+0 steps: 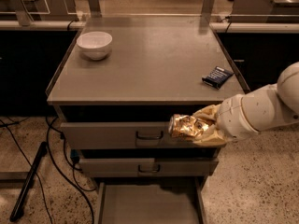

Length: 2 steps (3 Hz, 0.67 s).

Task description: Pick orange can from bottom drawer and place on counter

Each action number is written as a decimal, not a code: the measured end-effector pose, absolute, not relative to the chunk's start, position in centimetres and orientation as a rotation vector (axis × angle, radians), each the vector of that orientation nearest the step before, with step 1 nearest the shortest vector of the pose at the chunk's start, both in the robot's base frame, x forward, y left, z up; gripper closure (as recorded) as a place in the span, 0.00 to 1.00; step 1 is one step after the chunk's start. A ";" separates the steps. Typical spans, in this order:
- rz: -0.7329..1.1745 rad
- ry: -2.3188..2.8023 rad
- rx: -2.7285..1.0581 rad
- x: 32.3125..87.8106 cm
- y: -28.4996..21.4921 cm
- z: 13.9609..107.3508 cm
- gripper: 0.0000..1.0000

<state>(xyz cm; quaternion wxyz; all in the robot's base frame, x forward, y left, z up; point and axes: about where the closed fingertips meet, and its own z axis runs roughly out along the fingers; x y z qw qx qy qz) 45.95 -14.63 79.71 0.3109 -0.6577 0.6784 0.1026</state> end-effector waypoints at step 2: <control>0.155 1.812 -1.719 53.4 -14.1 85.1 1.00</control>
Offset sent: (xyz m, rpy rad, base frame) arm 0.1112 0.0084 0.0810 -0.0725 -0.0871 -0.0590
